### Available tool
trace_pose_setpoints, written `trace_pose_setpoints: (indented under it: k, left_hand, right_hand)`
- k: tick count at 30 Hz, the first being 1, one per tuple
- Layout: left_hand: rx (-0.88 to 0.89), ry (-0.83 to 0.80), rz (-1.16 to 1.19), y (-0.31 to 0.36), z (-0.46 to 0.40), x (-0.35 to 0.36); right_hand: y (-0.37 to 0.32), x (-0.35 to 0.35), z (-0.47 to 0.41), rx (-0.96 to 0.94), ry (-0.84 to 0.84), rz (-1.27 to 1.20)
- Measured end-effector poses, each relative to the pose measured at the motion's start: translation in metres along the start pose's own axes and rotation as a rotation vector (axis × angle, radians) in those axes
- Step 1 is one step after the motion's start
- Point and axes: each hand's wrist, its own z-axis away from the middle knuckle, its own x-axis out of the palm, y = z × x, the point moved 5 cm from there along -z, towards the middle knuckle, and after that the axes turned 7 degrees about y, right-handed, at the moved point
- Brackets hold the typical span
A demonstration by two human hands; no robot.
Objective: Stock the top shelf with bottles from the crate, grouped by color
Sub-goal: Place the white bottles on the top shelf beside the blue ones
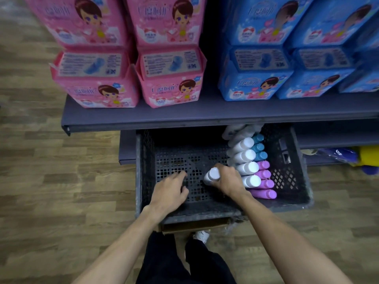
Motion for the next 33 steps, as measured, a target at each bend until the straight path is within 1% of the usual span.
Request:
trace_pose_setpoints:
  k: [4, 7, 15, 17, 24, 33]
  left_hand:
    - [0.027, 0.032, -0.015, 0.007, -0.007, -0.016]
    - [0.043, 0.073, -0.019, 0.019, -0.016, -0.03]
    - [0.132, 0.204, -0.051, 0.069, -0.03, -0.069]
    - [0.16, 0.244, -0.06, 0.084, -0.031, -0.081]
    - [0.236, 0.391, -0.087, 0.131, -0.033, -0.125]
    - [0.356, 0.593, -0.165, 0.185, -0.033, -0.198]
  right_hand:
    - [-0.003, -0.03, 0.002, 0.0, 0.093, -0.087]
    - [-0.008, -0.061, 0.005, -0.048, 0.173, -0.118]
    - [-0.031, -0.155, 0.031, -0.267, 0.396, 0.075]
    - [-0.034, -0.177, 0.039, -0.298, 0.444, 0.082]
    - [-0.029, -0.247, 0.061, -0.353, 0.607, -0.136]
    - [-0.028, -0.322, 0.08, -0.421, 0.725, -0.265]
